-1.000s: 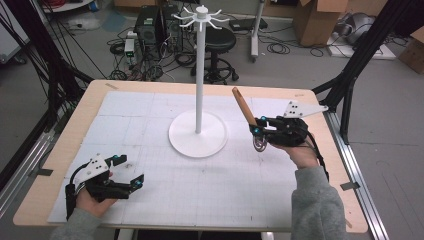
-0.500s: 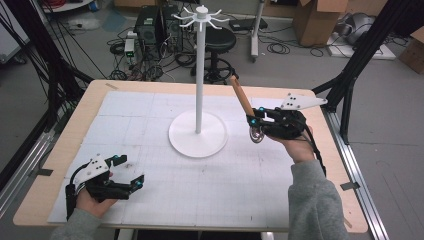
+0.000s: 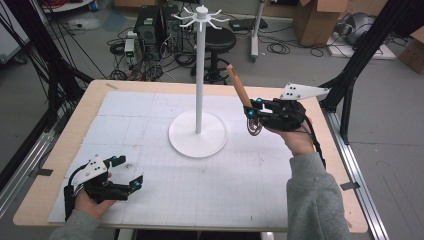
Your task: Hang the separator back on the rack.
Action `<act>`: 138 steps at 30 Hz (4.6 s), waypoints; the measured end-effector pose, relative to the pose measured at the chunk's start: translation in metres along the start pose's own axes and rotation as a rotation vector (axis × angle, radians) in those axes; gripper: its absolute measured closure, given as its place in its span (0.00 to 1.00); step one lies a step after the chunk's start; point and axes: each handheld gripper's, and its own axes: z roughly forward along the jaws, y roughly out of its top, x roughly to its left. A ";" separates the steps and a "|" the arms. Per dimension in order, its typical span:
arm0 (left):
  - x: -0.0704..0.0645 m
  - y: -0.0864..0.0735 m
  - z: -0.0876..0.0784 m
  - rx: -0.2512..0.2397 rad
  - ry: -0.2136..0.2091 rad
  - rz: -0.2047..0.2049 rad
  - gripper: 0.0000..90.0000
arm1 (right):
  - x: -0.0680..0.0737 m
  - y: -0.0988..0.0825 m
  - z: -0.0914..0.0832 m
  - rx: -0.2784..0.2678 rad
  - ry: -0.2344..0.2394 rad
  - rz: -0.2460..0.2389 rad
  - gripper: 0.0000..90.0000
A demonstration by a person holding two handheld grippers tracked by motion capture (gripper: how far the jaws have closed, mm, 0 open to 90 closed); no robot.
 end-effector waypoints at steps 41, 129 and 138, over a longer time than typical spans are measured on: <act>0.000 0.000 -0.005 -0.007 0.004 -0.015 0.02 | -0.004 0.042 -0.004 -0.122 -0.008 0.025 0.77; 0.002 -0.010 -0.031 0.006 0.049 -0.035 0.02 | -0.003 0.056 0.043 -0.230 0.049 0.072 0.77; 0.002 -0.010 -0.032 0.006 0.051 -0.034 0.02 | -0.002 0.054 0.048 -0.214 0.030 0.064 0.77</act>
